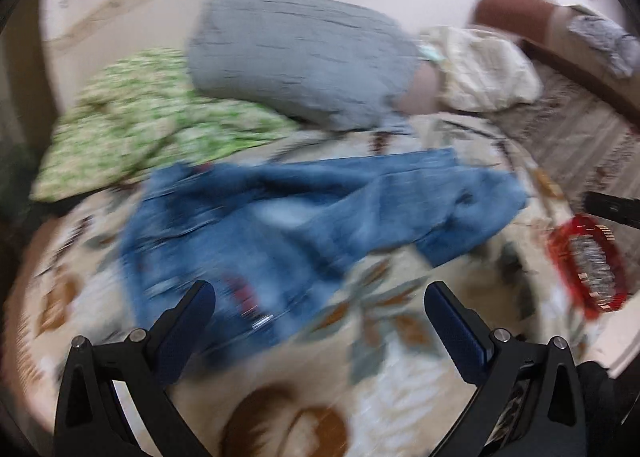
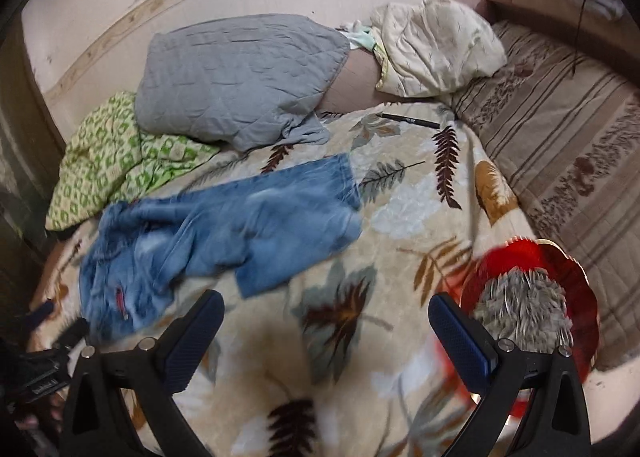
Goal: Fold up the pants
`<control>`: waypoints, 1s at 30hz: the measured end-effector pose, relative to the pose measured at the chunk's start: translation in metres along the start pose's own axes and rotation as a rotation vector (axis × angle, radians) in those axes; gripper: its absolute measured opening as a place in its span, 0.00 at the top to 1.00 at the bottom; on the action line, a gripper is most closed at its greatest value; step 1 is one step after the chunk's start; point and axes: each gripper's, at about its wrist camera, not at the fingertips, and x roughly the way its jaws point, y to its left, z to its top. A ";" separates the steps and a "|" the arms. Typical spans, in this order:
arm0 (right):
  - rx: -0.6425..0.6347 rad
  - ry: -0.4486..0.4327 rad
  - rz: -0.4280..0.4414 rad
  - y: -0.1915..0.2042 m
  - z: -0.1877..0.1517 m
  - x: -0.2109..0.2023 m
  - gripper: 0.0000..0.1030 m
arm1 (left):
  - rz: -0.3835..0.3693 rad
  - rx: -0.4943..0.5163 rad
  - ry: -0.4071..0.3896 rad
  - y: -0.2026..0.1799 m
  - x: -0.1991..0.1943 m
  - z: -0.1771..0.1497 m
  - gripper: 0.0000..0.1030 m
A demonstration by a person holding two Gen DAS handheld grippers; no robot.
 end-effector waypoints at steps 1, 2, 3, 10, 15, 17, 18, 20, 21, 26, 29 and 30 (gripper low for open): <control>-0.013 0.021 0.013 -0.005 0.007 0.008 0.00 | -0.050 0.011 0.009 -0.004 0.011 0.009 0.00; -0.040 0.045 0.036 -0.008 0.013 0.017 0.00 | -0.090 0.024 0.012 -0.008 0.020 0.016 0.00; -0.064 0.056 0.058 -0.010 0.017 0.024 0.00 | -0.138 0.044 0.011 -0.012 0.029 0.022 0.00; -0.169 0.105 0.175 -0.016 0.022 0.074 0.02 | -0.287 0.256 0.044 -0.044 0.088 0.060 0.00; -0.167 0.120 0.206 -0.015 0.018 0.100 0.12 | -0.365 0.272 0.107 -0.039 0.125 0.075 0.00; -0.152 0.135 0.202 -0.017 0.015 0.111 0.16 | -0.332 0.255 0.104 -0.031 0.131 0.075 0.00; -0.140 0.135 0.202 -0.019 0.014 0.116 0.17 | -0.322 0.244 0.104 -0.026 0.133 0.074 0.00; -0.124 0.134 0.230 -0.020 0.013 0.122 0.27 | -0.294 0.234 0.118 -0.016 0.141 0.073 0.00; -0.121 0.133 0.243 -0.019 0.013 0.125 0.29 | -0.283 0.234 0.130 -0.014 0.145 0.073 0.03; -0.147 0.125 0.254 -0.007 0.012 0.131 0.54 | -0.244 0.261 0.184 -0.011 0.160 0.070 0.55; -0.166 0.090 0.253 0.001 0.012 0.125 0.69 | -0.228 0.279 0.218 -0.012 0.167 0.065 0.82; -0.176 0.075 0.252 0.005 0.013 0.121 0.71 | -0.220 0.287 0.218 -0.012 0.167 0.063 0.93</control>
